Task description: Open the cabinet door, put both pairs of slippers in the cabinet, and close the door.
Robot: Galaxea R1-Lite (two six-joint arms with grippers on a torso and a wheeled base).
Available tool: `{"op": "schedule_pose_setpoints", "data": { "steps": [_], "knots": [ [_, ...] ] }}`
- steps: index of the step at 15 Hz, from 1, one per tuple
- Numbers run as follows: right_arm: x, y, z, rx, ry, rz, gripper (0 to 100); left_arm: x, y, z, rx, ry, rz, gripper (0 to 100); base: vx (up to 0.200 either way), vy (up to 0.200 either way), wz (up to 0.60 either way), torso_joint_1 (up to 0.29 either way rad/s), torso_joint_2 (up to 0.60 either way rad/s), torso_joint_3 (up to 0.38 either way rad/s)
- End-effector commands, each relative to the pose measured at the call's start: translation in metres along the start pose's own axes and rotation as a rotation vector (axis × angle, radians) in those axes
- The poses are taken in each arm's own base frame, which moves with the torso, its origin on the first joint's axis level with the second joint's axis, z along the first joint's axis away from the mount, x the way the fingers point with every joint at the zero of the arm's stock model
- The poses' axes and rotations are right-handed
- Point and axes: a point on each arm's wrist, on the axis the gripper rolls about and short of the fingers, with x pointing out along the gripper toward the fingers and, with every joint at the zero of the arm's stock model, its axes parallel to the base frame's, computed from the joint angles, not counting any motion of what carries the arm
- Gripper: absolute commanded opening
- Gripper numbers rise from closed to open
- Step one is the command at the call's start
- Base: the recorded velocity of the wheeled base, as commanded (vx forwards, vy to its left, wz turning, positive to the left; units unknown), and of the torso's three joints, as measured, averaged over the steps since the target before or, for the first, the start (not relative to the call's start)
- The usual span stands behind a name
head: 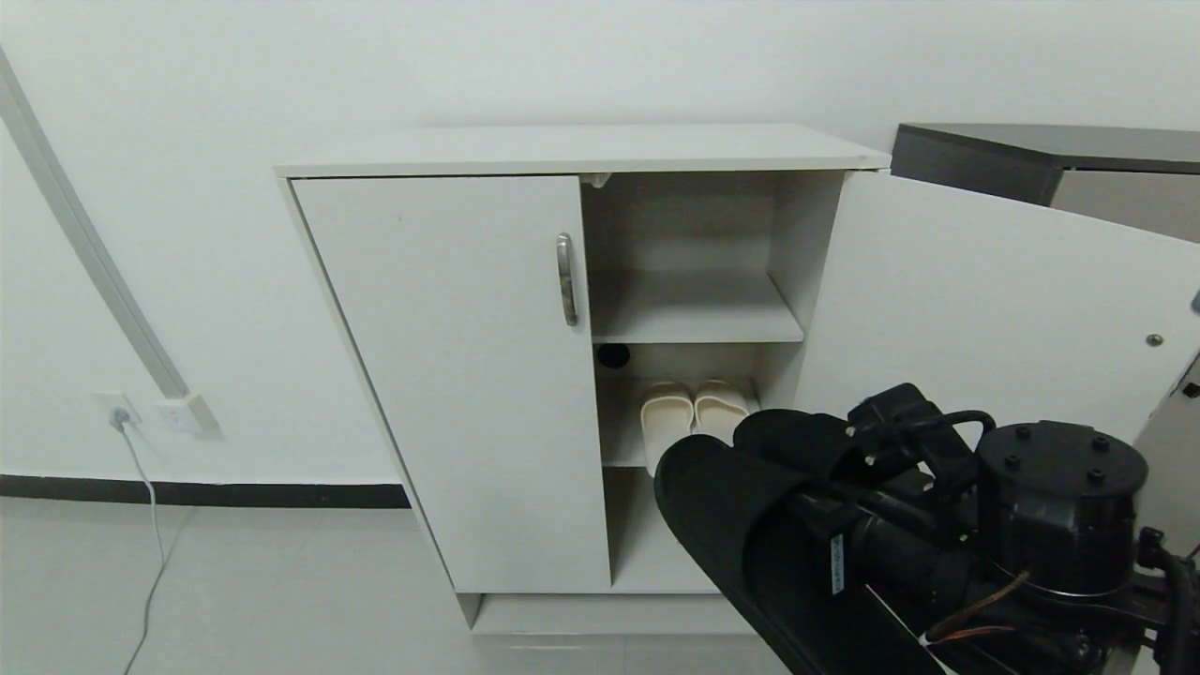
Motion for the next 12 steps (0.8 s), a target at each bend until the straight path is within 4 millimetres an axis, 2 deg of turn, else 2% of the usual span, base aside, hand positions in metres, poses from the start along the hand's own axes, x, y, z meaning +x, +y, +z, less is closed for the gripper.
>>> {"op": "schedule_pose_setpoints", "data": {
  "steps": [1,3,5,12],
  "knots": [
    [0.0,0.0,-0.002,-0.013,0.007,0.001,0,0.0,0.0,0.0,0.0,0.001,-0.001,0,0.0,0.0,0.0,-0.017,0.07,0.129],
    [0.0,0.003,-0.005,-0.034,0.018,0.015,0,0.0,0.0,0.0,0.0,0.001,0.001,0,0.0,0.0,0.0,-0.007,0.13,0.115],
    [0.005,0.01,-0.01,-0.044,0.033,0.036,0,0.0,0.0,0.0,0.003,0.001,0.001,0,0.0,0.0,-0.6,-0.002,0.04,0.036],
    [0.021,0.021,-0.019,-0.053,-0.021,0.048,0,0.0,0.0,0.0,0.001,0.001,0.001,0,0.0,0.0,0.0,0.0,0.0,0.0]
  ]
}}
